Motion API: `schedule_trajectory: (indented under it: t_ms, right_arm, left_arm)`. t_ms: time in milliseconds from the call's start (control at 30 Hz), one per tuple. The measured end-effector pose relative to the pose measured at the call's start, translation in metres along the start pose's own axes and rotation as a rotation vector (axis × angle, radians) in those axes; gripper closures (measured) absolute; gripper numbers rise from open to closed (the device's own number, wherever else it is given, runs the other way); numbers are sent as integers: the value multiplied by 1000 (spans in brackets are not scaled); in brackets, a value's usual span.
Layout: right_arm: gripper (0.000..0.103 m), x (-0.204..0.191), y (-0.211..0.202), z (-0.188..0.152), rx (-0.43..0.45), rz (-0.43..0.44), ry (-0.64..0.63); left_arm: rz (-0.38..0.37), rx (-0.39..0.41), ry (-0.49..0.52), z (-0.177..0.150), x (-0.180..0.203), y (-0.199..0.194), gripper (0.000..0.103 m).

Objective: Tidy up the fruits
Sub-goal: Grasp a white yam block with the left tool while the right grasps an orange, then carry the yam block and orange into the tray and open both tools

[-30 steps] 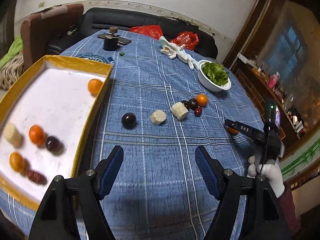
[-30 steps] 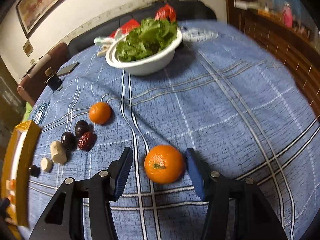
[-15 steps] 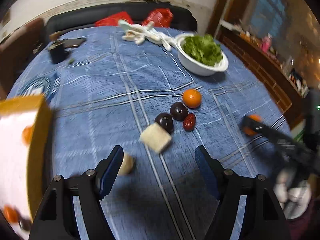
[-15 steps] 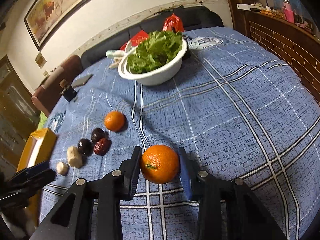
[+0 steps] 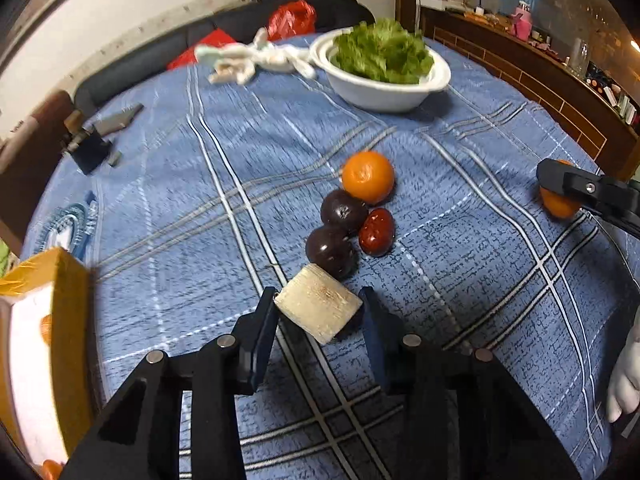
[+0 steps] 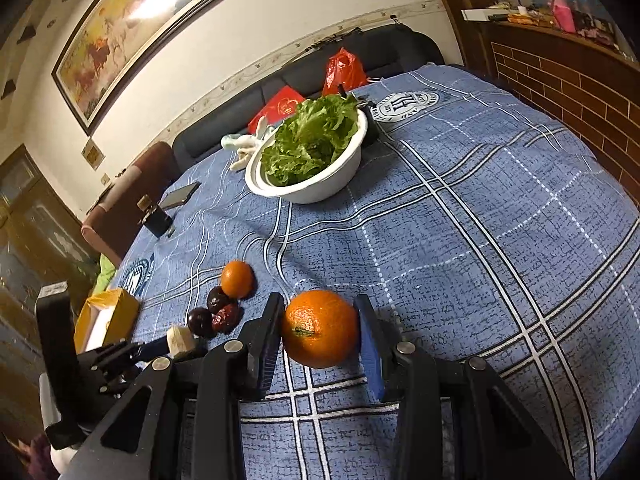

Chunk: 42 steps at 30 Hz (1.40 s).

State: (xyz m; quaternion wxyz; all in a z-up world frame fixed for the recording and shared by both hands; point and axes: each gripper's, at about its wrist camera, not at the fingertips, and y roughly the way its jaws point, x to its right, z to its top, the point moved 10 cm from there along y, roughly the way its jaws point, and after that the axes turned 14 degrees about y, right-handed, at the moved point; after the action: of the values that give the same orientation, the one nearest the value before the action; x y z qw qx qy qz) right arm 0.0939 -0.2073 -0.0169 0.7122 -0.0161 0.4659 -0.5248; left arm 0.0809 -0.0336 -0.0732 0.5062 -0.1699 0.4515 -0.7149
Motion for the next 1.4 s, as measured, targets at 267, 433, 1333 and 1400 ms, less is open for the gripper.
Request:
schedule_trajectory:
  t_ms: [267,433,1333,1400]
  right_arm:
    - [64,17,-16,19,86,-34,51]
    - [64,15,-10,13,68,-45,30]
    - [63,-297,20,-279,-426,262,-619]
    - [63,-306,23,-295,-435,258,-653]
  left_arm:
    - [-18,114,-164,-9,-18,-58,64]
    - [6,187,-352,-43,-54,-107,64]
    - [230,246,-950,-292,-218,-201,50]
    - [221,267,-958,-294,-219,-206,47]
